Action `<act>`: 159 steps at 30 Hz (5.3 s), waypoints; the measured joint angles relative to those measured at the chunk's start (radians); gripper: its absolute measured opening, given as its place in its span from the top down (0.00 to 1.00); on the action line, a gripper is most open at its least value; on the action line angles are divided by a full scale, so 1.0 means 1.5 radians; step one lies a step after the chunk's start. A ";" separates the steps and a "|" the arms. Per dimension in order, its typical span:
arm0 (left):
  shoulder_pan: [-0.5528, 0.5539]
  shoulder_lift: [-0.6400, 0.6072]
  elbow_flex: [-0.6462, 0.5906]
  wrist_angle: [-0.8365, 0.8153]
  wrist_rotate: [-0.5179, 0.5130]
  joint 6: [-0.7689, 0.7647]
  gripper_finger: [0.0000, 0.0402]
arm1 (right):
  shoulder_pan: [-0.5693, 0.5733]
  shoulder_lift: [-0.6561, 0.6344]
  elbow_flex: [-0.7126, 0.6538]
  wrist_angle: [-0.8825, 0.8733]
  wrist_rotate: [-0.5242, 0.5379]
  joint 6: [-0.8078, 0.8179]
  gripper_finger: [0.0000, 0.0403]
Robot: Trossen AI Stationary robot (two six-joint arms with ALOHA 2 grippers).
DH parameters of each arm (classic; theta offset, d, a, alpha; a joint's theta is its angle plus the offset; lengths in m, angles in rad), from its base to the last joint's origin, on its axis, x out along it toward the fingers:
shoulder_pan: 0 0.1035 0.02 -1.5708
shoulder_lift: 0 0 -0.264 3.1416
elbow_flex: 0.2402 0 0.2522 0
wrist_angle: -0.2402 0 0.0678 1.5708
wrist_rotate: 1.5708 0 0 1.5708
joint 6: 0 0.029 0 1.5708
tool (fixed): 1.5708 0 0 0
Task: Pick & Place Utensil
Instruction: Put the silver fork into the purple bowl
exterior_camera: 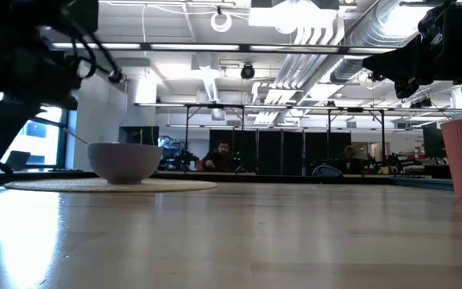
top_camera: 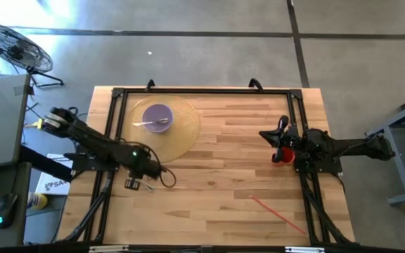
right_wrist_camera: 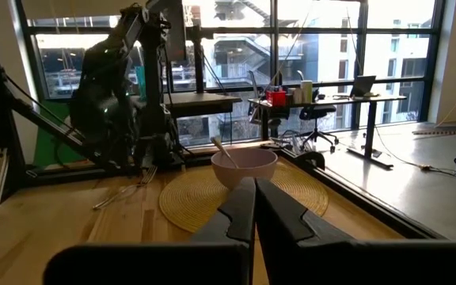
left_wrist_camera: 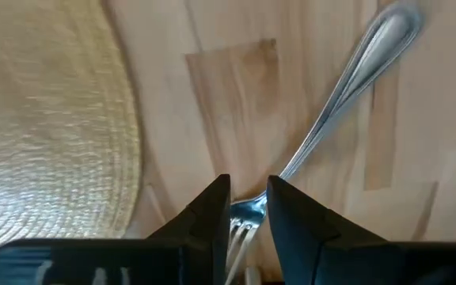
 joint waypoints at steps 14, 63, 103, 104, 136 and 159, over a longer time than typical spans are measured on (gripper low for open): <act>-0.041 0.089 0.000 -0.005 0.006 -0.025 0.80 | 0.000 0.000 0.000 0.000 0.000 0.000 0.99; -0.097 0.164 0.030 0.053 -0.034 0.015 0.98 | 0.000 0.000 0.000 0.000 0.000 0.000 0.99; 0.535 -0.168 0.082 0.347 0.064 0.506 0.96 | 0.000 0.000 0.000 0.000 0.000 0.000 0.99; 0.559 -0.164 0.083 0.361 0.076 0.515 0.96 | 0.000 0.000 0.000 0.000 0.000 0.000 0.99; 0.746 -0.063 0.046 0.395 0.167 0.511 0.96 | 0.000 0.001 0.000 0.000 0.000 0.000 0.99; 0.746 -0.055 -0.042 0.479 0.158 0.447 0.96 | 0.000 0.001 0.000 0.000 0.000 0.000 0.99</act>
